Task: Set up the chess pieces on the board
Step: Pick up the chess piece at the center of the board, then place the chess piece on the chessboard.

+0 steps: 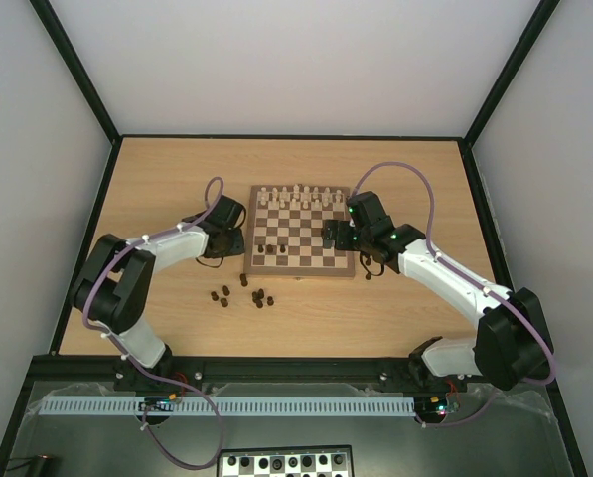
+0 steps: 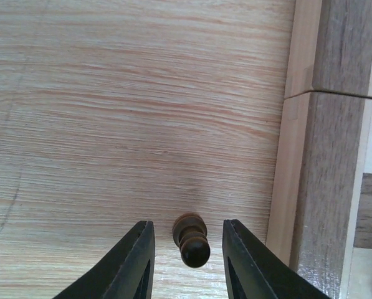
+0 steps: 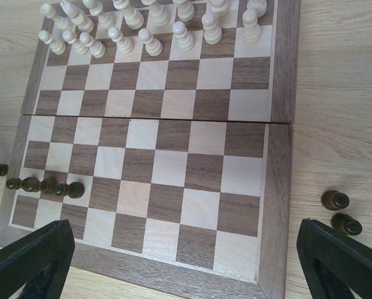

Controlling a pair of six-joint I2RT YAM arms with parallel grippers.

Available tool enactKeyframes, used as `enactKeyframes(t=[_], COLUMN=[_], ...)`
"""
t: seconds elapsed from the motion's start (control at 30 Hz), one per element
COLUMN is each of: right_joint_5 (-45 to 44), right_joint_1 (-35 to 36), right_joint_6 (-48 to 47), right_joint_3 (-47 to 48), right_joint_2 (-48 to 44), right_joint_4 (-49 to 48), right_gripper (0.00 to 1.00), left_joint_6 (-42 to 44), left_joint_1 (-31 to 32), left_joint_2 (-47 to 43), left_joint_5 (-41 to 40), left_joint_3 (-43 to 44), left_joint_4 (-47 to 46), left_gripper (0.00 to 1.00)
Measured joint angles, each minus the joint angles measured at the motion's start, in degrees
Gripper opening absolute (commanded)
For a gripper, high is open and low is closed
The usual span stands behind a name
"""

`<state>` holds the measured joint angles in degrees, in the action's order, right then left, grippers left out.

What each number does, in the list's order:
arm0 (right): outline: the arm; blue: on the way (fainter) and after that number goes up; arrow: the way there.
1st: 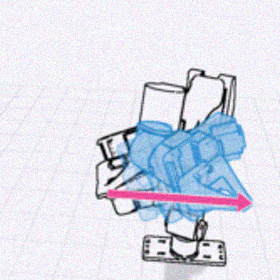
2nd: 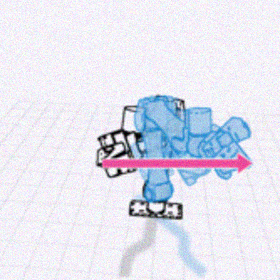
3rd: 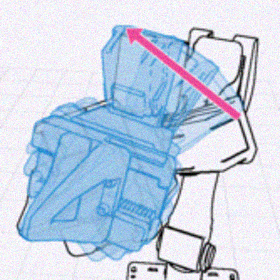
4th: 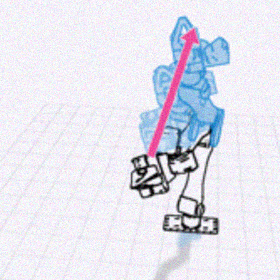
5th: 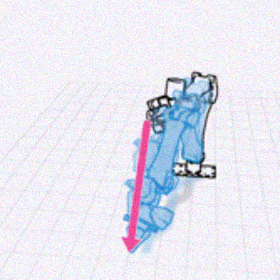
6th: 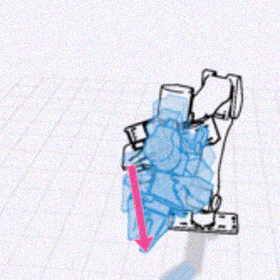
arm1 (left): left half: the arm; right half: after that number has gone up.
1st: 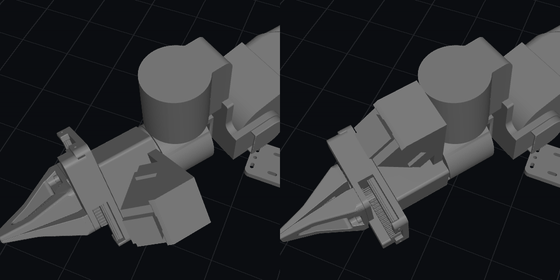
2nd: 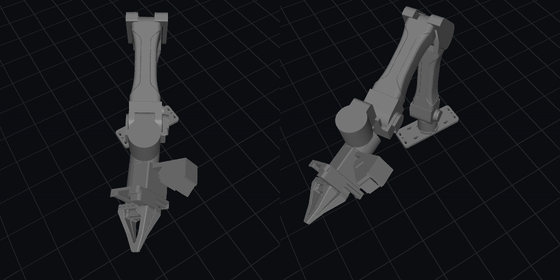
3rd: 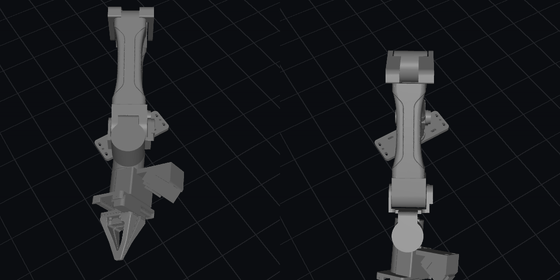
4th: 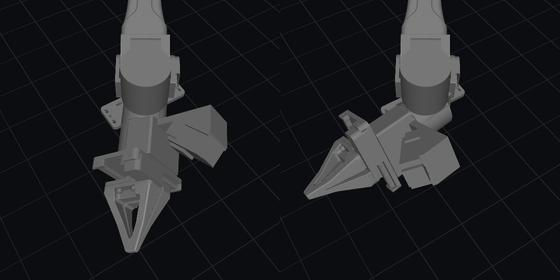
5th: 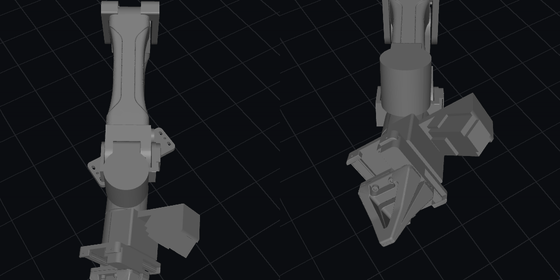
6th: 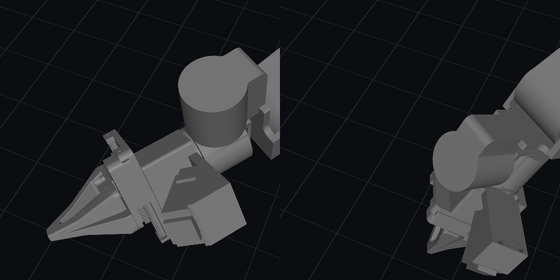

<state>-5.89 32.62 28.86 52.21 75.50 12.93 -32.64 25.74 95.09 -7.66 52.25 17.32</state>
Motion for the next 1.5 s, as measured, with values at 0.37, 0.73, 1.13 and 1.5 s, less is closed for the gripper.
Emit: enactKeyframes(t=[0.37, 0.73, 1.13, 1.5], right_joint_5=[0.5, 0.4, -7.2, -11.6], right_joint_1=[0.0, 0.0, 0.0, -0.4], right_joint_6=[-0.2, -0.2, 0.2, 1.0], right_joint_3=[0.0, 0.0, -0.8, -2.8], right_joint_2=[0.0, -0.1, -7.6, -12.1], right_joint_4=[0.0, -0.1, 0.3, 0.5], right_gripper=[0.99, 0.99, 0.99, 0.99], left_joint_6=[0.9, 2.5, 5.3, 5.5], left_joint_1=[0.0, 6.1, 13.6, 19.8], left_joint_2=[1.2, -4.6, -1.4, 10.4], left_joint_5=[0.1, -3.5, 0.8, 3.0], left_joint_3=[0.3, 12.5, 28.6, 31.1], left_joint_4=[-0.5, 12.8, 16.0, 16.4], left_gripper=[0.03, 0.10, 0.11, 0.11])
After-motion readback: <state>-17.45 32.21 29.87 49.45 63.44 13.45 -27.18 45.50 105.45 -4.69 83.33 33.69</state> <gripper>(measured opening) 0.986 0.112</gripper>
